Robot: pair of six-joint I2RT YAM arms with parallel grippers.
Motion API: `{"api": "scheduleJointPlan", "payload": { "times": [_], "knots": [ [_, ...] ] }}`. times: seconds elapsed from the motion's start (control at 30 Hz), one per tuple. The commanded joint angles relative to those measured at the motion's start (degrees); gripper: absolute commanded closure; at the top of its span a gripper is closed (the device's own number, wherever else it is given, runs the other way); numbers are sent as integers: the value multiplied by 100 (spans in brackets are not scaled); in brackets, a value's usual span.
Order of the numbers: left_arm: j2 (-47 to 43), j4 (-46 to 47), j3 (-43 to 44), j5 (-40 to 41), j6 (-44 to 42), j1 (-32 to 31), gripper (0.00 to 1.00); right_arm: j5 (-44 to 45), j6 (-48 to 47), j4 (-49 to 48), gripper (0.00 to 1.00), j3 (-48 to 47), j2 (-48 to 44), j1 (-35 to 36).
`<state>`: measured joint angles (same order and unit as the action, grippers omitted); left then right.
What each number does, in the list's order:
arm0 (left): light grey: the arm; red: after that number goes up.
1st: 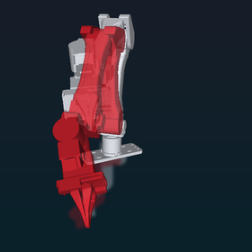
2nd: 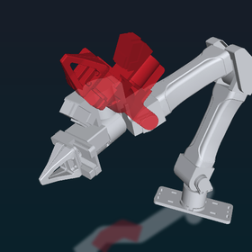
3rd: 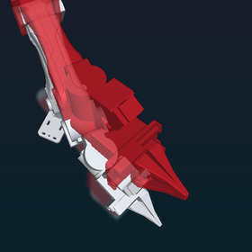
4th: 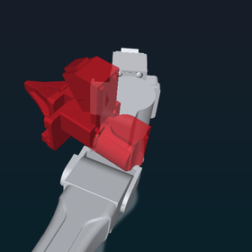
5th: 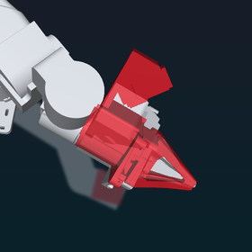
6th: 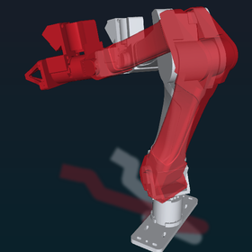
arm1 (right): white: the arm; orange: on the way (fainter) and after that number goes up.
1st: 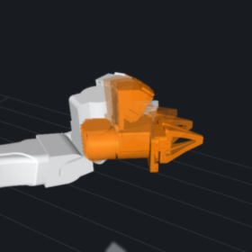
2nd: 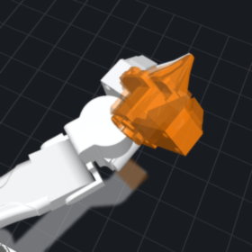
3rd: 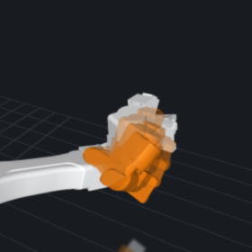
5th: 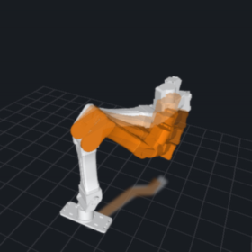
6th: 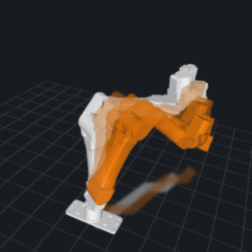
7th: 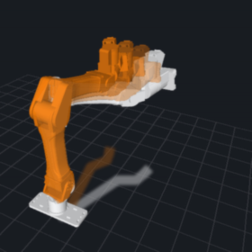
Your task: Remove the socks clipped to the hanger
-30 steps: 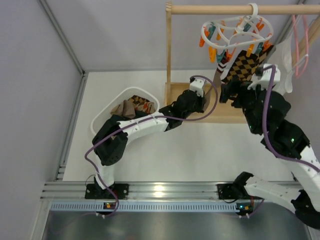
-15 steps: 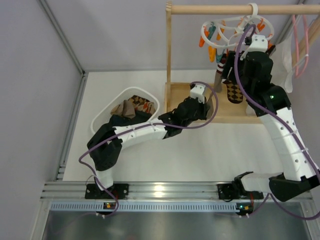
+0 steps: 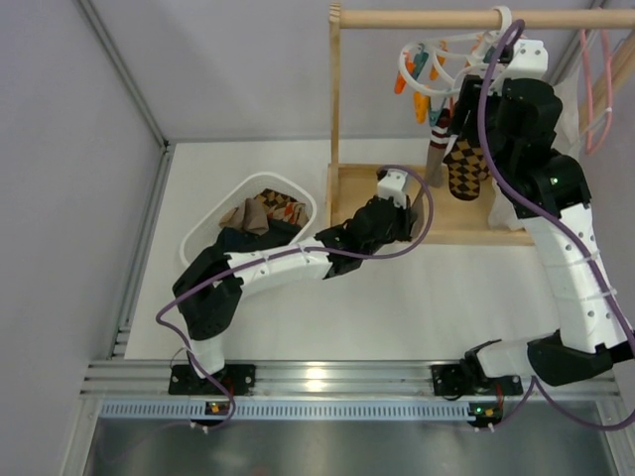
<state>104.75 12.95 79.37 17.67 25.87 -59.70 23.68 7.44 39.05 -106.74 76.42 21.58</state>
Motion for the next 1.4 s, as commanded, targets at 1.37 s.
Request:
{"api": "scheduleJointPlan", "payload": {
  "times": [1.37],
  "knots": [
    [-174,269,280,52,173,-173,100,1683,-1087,-1663,51,276,646,496]
  ]
}}
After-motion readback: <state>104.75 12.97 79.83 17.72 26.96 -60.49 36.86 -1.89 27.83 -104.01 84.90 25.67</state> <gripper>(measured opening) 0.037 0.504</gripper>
